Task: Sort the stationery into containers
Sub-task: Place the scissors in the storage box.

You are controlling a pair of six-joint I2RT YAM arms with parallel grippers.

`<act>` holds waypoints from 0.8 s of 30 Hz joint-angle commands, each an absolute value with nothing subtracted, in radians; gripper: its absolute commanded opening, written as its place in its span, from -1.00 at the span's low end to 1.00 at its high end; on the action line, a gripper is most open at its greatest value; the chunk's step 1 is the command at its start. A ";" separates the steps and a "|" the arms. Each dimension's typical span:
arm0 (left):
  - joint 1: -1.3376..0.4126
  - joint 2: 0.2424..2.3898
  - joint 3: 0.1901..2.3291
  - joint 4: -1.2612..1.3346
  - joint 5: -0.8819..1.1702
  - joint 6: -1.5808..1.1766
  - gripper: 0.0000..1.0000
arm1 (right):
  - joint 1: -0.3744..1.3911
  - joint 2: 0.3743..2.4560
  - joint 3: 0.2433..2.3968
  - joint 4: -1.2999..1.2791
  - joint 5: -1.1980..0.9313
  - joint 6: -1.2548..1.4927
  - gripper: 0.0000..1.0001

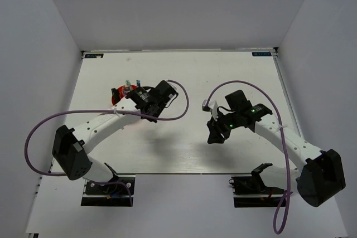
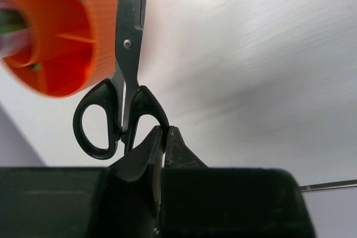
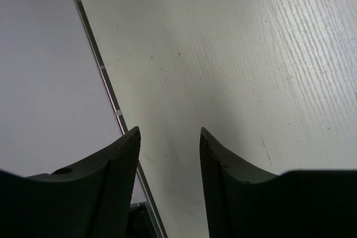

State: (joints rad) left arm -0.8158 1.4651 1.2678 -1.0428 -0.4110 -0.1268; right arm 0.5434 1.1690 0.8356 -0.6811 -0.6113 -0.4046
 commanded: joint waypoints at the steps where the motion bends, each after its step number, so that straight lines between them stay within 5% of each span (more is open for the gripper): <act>1: -0.824 1.425 1.368 -1.209 -0.577 -0.178 -1.00 | 0.538 1.144 0.864 -0.690 -0.641 -0.422 0.00; 16: -0.896 1.350 1.387 -1.200 -0.960 0.142 -1.00 | 0.540 1.143 0.864 -0.692 -0.652 -0.420 0.00; 24: -0.890 1.272 1.316 -1.281 -0.928 0.331 -1.00 | 0.537 1.143 0.865 -0.696 -0.670 -0.419 0.03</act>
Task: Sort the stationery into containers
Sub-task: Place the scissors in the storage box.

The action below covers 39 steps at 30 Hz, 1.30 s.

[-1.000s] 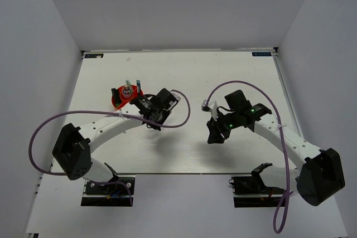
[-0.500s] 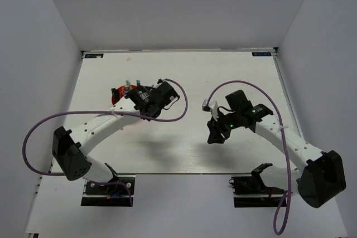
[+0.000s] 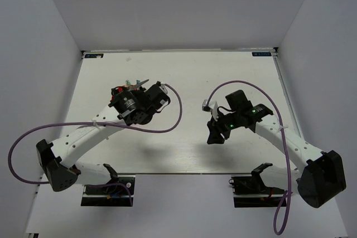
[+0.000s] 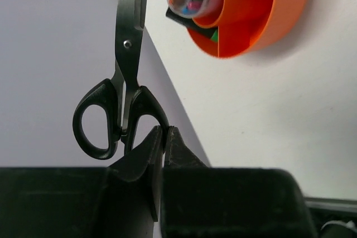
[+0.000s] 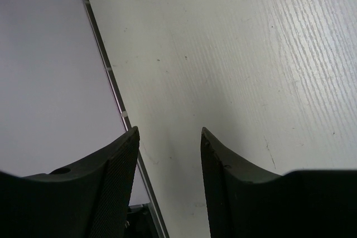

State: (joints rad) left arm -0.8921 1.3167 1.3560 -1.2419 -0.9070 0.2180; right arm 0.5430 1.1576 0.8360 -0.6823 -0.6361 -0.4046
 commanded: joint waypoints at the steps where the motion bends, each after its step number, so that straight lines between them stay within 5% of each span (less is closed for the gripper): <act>1: -0.885 1.269 1.306 -1.287 -0.919 0.339 -1.00 | 0.540 1.146 0.865 -0.695 -0.672 -0.422 0.03; 39: -0.649 1.459 1.183 -1.250 -0.841 0.627 -1.00 | 0.535 1.106 0.867 -0.704 -0.680 -0.420 0.03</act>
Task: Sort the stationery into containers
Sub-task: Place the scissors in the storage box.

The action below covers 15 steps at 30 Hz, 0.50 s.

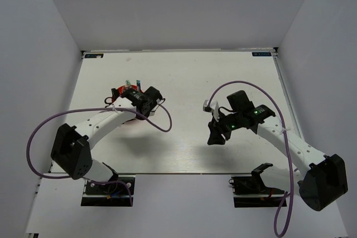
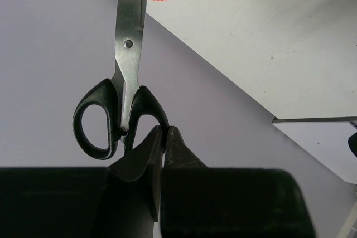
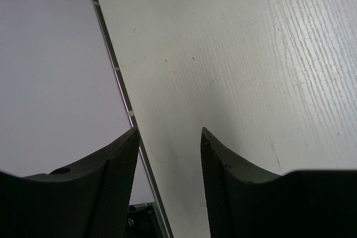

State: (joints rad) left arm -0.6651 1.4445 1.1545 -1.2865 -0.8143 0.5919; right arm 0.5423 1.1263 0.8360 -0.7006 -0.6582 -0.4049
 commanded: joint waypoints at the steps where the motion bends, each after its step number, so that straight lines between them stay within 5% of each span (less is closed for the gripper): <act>1: -0.644 1.472 1.189 -1.247 -0.842 0.633 -1.00 | 0.534 1.106 0.867 -0.706 -0.683 -0.420 0.03; 15: -0.592 1.538 1.229 -1.216 -0.853 0.640 -1.00 | 0.535 1.104 0.870 -0.707 -0.686 -0.423 0.03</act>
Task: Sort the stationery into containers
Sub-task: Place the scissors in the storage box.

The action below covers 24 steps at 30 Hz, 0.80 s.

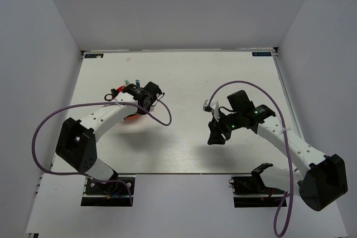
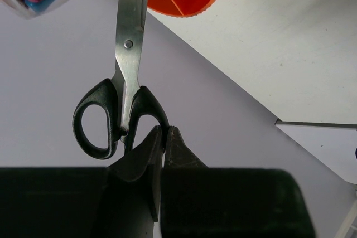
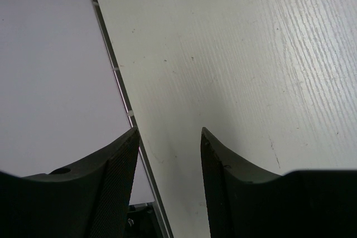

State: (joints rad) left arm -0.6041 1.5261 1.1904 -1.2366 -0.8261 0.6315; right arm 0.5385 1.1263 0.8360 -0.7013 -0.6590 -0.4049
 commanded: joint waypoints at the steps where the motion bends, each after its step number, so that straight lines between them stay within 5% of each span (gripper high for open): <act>1: -0.591 1.543 1.229 -1.218 -0.853 0.640 -1.00 | 0.534 1.103 0.870 -0.706 -0.687 -0.422 0.03; 24: -0.609 1.641 1.244 -1.226 -0.882 0.618 -1.00 | 0.531 1.094 0.871 -0.713 -0.695 -0.425 0.03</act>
State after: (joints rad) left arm -0.6033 1.6489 1.2106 -1.2289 -0.8406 0.6270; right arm 0.5358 1.1179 0.8360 -0.7052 -0.6662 -0.4084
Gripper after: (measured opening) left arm 0.142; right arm 0.515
